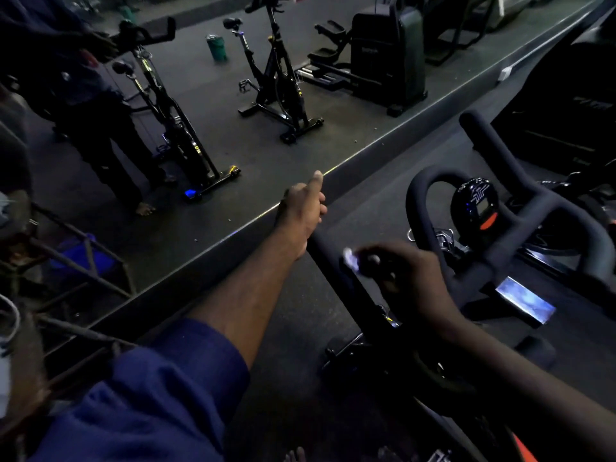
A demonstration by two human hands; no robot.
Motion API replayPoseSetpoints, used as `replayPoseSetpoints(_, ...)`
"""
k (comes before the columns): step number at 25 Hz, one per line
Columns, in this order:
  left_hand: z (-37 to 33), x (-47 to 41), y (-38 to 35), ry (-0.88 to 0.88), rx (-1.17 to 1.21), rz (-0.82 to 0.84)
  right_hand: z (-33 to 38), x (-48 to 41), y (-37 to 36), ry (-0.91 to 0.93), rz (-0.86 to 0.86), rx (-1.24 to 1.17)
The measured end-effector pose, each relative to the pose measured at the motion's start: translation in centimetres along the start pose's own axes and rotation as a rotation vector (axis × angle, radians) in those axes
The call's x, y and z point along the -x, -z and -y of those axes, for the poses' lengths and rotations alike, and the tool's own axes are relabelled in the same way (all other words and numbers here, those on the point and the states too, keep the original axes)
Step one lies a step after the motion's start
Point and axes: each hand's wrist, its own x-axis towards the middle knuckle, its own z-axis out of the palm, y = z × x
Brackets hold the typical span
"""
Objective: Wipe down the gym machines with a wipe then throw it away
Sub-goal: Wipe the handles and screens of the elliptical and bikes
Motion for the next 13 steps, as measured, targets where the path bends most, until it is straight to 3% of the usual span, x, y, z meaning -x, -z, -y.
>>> replayPoseSetpoints(1, 0.0, 0.0, 0.1, -0.004, -0.036, -0.022, 0.0, -2.3, -1.0, -0.092, -0.041, -0.143)
replayPoseSetpoints(3, -0.3, 0.0, 0.3, 0.005, -0.071, -0.063, 0.3, -6.2, -3.2, -0.213, 0.036, -0.428)
replayPoseSetpoints(5, -0.3, 0.0, 0.3, 0.04, -0.04, -0.064, -0.3, -6.9, -4.6, -0.255, 0.124, -0.559)
replayPoseSetpoints(8, 0.0, -0.1, 0.2, 0.059, -0.03, -0.071, -2.4, -3.7, -2.5, -0.355, 0.318, -0.641)
replayPoseSetpoints(10, -0.1, -0.1, 0.2, 0.073, -0.038, -0.086, -3.5, -3.1, -0.6, -0.397, 0.51, -0.543)
replayPoseSetpoints(13, -0.4, 0.2, 0.2, 0.078, -0.058, -0.096, -2.9, -6.9, -1.1, -0.422, 0.406, -0.587)
